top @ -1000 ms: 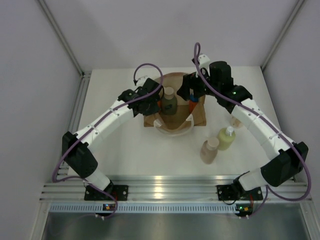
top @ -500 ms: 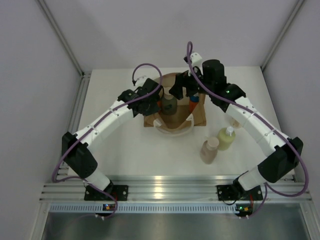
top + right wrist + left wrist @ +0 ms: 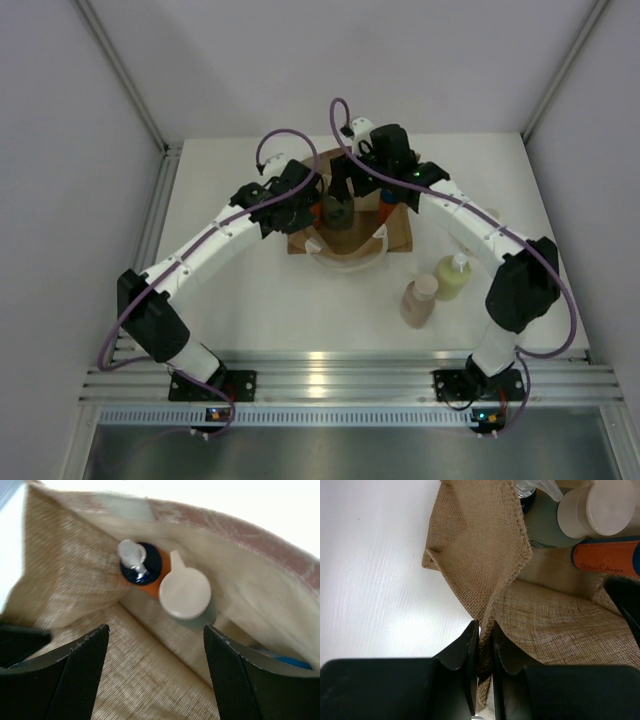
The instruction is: Take the personal care products out of the canvas bag
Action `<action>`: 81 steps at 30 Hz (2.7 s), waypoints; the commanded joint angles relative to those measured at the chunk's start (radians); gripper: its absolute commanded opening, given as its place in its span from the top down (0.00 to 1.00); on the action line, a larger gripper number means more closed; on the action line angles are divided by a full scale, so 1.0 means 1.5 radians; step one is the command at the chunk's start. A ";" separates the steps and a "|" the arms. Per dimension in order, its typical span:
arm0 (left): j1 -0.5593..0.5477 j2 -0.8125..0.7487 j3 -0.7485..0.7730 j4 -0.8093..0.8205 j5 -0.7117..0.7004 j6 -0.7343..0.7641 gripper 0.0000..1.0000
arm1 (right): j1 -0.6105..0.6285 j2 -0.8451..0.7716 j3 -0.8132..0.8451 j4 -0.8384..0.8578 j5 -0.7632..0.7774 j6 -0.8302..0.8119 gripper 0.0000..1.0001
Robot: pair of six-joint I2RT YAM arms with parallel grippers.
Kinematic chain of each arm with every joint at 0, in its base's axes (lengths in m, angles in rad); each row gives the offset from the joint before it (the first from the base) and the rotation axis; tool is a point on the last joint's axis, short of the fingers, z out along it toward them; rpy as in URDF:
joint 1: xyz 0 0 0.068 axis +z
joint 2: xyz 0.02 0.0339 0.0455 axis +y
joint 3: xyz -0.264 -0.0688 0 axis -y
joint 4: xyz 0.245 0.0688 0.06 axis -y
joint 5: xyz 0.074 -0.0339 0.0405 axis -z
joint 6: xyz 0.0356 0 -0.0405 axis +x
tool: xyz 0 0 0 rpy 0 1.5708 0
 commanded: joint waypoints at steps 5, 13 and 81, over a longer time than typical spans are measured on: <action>0.004 -0.010 -0.021 -0.017 -0.003 -0.015 1.00 | 0.013 0.106 0.101 0.056 0.067 -0.037 0.25; 0.004 -0.019 -0.024 -0.018 0.005 -0.020 1.00 | 0.014 0.181 0.127 0.072 0.078 -0.058 0.27; 0.014 0.023 0.009 -0.016 0.041 0.071 1.00 | -0.310 -0.583 -0.343 -0.165 0.515 0.151 1.00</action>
